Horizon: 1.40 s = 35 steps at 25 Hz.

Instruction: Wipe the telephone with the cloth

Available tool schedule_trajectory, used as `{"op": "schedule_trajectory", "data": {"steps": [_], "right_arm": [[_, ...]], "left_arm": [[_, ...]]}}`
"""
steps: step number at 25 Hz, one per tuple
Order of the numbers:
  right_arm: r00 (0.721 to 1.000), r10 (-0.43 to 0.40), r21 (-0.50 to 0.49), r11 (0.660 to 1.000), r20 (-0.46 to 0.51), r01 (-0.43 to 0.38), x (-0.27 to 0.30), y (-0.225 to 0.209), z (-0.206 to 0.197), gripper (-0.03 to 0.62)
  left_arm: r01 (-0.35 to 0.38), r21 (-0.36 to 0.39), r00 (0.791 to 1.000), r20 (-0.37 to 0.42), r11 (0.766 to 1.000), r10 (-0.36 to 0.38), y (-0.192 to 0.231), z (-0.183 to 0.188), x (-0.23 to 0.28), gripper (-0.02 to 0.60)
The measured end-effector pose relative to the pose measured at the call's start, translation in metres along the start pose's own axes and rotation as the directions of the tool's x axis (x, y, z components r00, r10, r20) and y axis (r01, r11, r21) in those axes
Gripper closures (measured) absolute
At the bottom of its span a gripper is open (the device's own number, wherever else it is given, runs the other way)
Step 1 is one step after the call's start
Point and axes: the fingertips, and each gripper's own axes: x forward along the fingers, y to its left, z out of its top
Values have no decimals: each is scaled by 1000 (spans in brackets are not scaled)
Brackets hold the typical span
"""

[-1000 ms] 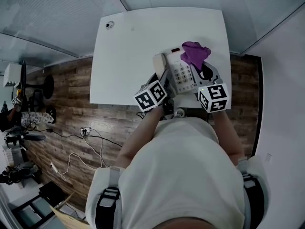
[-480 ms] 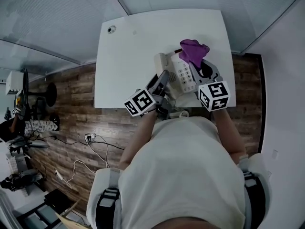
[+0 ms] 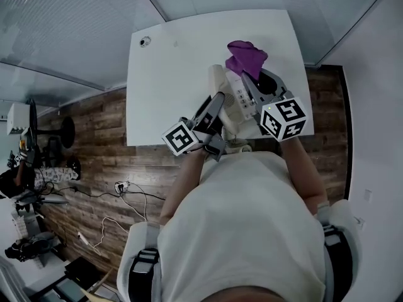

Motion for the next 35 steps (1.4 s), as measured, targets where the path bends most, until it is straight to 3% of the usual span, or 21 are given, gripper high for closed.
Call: {"op": "schedule_trajectory", "data": {"steps": [5, 13, 35], "right_arm": [[999, 30, 9, 999, 18, -31, -2, 8, 8, 505], [995, 95, 38, 995, 40, -97, -4, 20, 13, 505], [951, 309, 80, 948, 11, -309, -19, 65, -3, 505]], "left_arm": [[146, -41, 989, 17, 988, -146, -19, 1, 2, 354], [249, -127, 968, 57, 960, -244, -27, 0, 6, 356], [287, -152, 956, 99, 946, -274, -33, 4, 5, 356]]}}
